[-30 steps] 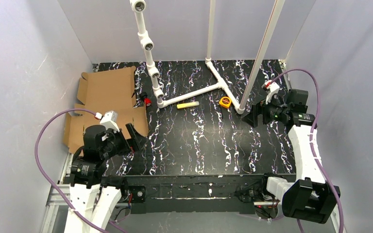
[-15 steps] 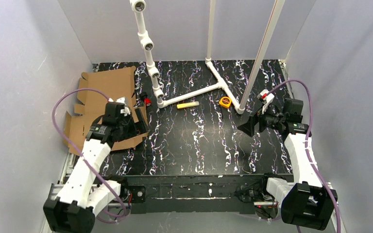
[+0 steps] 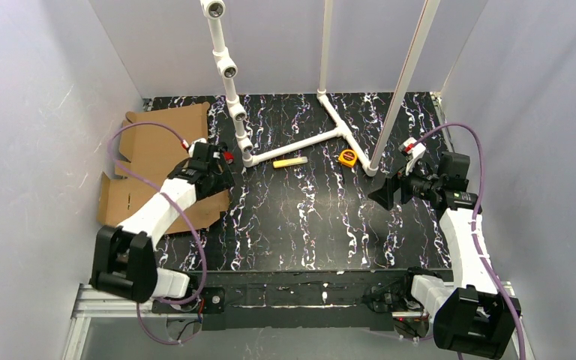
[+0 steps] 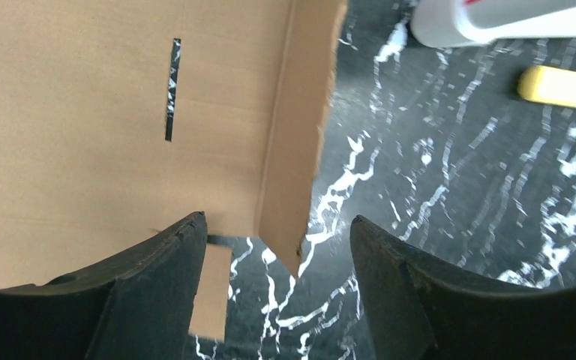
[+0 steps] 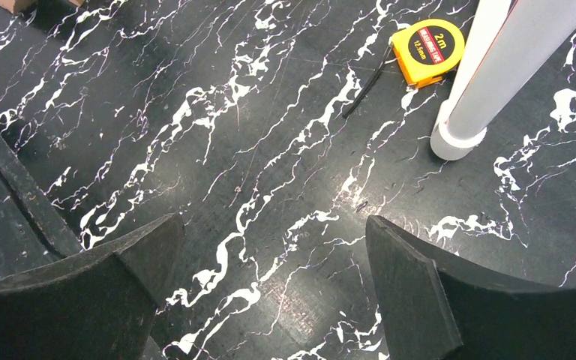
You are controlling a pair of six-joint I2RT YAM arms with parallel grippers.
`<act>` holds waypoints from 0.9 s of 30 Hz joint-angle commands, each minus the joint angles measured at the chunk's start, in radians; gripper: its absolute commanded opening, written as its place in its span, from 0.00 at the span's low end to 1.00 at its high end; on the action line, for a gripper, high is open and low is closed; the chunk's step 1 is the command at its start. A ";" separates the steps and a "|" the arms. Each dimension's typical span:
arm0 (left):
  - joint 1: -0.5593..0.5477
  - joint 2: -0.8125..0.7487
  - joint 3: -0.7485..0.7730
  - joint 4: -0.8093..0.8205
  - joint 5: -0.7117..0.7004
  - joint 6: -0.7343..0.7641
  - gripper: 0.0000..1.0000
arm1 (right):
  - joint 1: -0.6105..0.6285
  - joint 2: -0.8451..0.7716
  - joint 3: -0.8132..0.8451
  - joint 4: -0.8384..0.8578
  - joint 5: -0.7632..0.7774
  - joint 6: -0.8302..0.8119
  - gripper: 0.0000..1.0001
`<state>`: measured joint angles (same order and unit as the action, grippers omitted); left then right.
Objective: Fold the paper box
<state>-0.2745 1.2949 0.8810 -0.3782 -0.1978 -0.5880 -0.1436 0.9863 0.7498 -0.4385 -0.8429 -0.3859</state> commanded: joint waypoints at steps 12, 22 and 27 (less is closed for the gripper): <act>-0.004 0.229 0.114 0.089 -0.073 -0.047 0.46 | 0.001 0.013 0.019 0.022 -0.004 0.024 1.00; -0.004 0.251 0.102 0.116 -0.062 -0.041 0.01 | 0.002 0.030 0.013 0.023 0.026 0.018 1.00; -0.005 0.086 0.036 0.080 -0.096 -0.077 0.00 | 0.001 0.035 0.016 0.010 0.039 0.006 1.00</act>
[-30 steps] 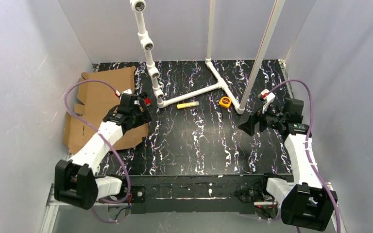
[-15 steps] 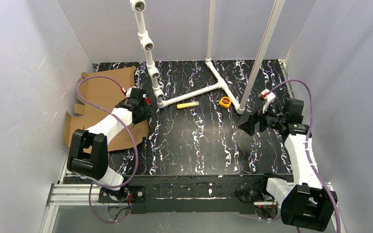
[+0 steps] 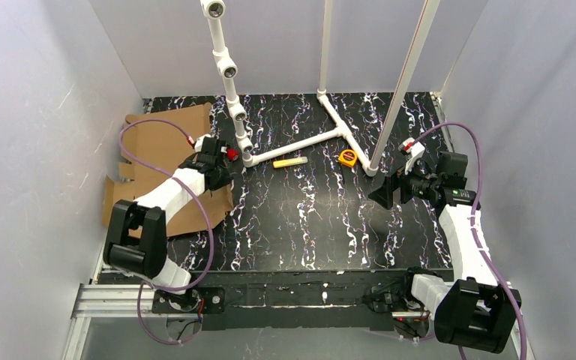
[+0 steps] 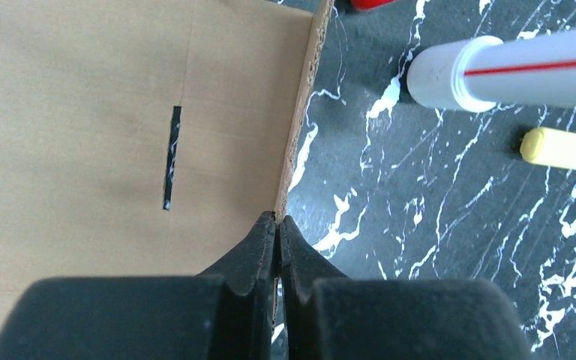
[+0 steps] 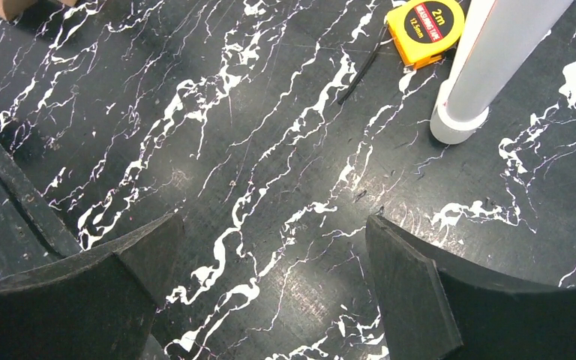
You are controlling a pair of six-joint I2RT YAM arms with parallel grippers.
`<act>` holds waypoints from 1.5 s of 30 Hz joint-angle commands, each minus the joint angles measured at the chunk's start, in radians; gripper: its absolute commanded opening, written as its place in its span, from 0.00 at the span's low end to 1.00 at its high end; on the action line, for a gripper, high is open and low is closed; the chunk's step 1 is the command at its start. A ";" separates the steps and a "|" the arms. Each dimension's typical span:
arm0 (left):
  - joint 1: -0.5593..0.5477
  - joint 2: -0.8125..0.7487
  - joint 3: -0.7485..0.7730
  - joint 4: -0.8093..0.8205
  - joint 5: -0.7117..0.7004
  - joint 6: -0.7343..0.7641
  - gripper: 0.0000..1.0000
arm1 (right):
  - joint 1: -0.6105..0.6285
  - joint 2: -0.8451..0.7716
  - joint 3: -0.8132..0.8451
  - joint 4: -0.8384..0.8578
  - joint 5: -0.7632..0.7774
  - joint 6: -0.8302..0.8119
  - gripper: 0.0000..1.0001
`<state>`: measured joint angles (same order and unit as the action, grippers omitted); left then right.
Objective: Fold the paper box
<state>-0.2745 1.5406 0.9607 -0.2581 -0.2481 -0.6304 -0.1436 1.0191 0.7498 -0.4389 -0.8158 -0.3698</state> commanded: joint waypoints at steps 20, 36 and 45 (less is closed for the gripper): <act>-0.001 -0.573 -0.184 -0.176 0.173 -0.310 0.00 | 0.001 0.024 0.029 -0.001 0.018 -0.020 1.00; -0.036 -0.485 -0.120 -0.116 0.350 -0.650 0.00 | 0.002 0.042 0.031 -0.004 0.014 -0.022 1.00; -0.064 -0.442 -0.103 -0.109 0.393 -0.709 0.00 | 0.168 0.070 0.066 -0.176 -0.079 -0.232 1.00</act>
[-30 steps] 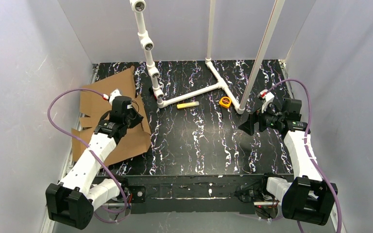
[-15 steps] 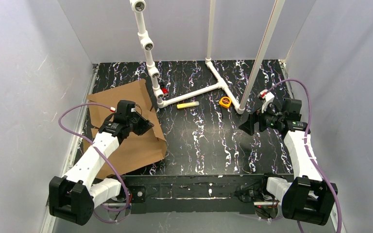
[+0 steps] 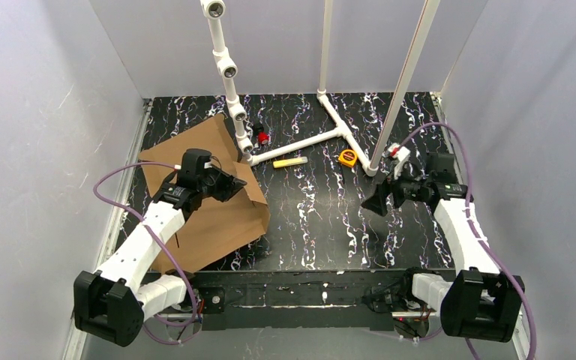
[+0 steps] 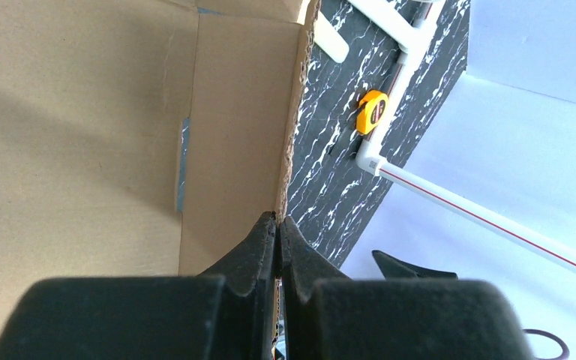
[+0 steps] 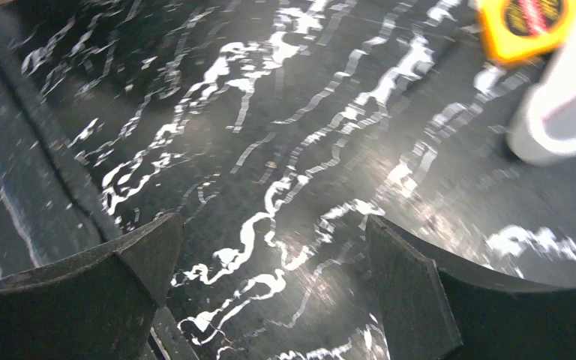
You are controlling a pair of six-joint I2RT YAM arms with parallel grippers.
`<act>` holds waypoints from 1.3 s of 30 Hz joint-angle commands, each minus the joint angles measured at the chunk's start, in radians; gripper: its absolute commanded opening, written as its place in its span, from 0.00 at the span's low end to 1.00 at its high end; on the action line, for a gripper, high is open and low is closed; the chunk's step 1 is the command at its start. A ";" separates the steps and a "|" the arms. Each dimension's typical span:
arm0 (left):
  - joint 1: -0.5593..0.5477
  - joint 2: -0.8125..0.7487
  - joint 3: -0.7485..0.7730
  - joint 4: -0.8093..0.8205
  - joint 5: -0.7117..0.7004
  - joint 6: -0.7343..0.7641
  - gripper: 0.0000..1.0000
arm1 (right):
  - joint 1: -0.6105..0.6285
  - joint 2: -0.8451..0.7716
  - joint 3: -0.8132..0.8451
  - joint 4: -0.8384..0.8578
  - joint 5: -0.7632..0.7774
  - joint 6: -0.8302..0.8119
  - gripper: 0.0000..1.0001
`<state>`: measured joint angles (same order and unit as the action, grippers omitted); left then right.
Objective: Fold the paper box
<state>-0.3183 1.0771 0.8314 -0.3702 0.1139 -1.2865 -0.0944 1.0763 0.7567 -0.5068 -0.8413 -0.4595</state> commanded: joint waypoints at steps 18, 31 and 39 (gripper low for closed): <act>-0.128 0.137 0.025 0.085 -0.061 -0.194 0.00 | 0.781 0.267 0.216 0.382 0.191 0.180 1.00; -0.141 0.098 -0.008 0.080 -0.100 -0.198 0.00 | 1.015 0.459 0.370 0.459 0.470 0.206 0.98; -0.143 0.066 -0.019 0.071 -0.099 -0.207 0.00 | 1.045 0.501 0.341 0.591 0.674 0.147 0.83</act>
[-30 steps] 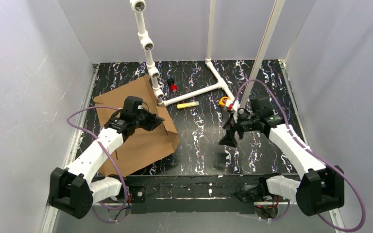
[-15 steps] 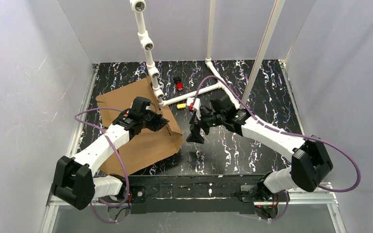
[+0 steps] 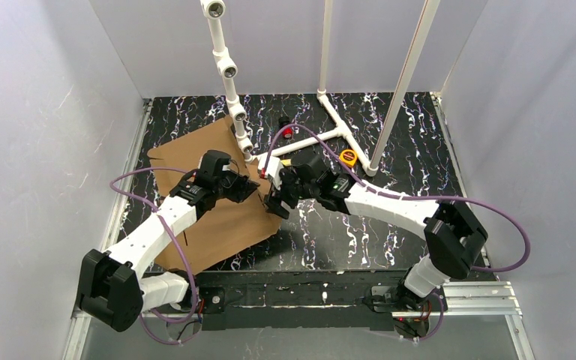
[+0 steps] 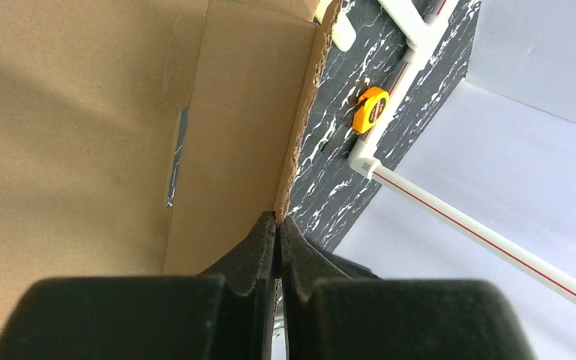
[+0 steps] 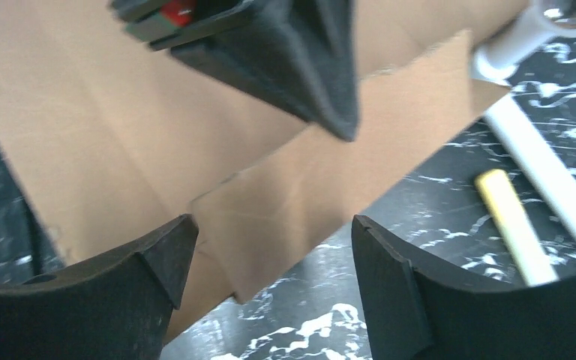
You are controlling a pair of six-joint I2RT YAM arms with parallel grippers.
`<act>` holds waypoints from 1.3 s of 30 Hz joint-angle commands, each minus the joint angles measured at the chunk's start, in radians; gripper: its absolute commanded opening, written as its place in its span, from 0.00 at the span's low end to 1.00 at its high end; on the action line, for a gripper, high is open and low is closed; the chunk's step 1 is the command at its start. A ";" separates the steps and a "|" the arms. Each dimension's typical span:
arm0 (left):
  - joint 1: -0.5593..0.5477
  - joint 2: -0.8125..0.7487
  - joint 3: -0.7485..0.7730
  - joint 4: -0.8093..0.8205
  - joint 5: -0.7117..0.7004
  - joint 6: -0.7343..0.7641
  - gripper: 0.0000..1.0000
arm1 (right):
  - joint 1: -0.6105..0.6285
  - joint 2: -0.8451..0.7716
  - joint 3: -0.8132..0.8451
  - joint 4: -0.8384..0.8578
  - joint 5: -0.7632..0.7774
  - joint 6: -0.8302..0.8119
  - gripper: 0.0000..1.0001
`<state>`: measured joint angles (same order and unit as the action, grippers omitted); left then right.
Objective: Fold the paper box
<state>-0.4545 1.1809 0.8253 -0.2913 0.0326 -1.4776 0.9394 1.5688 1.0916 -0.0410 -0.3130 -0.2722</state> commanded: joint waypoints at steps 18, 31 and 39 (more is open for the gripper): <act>-0.002 -0.159 0.046 -0.185 -0.146 0.197 0.58 | 0.061 -0.008 -0.055 0.271 0.390 -0.055 0.04; 0.017 -0.480 0.260 -0.435 -0.267 0.869 0.85 | 0.058 0.037 0.275 -0.070 -0.013 -0.126 0.01; 0.017 -0.647 0.291 -0.447 -0.377 0.920 0.89 | 0.059 0.145 0.561 -0.253 -0.067 -0.169 0.01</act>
<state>-0.4404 0.5697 1.0950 -0.6968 -0.2565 -0.6277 0.9939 1.6783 1.5341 -0.2146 -0.2897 -0.3916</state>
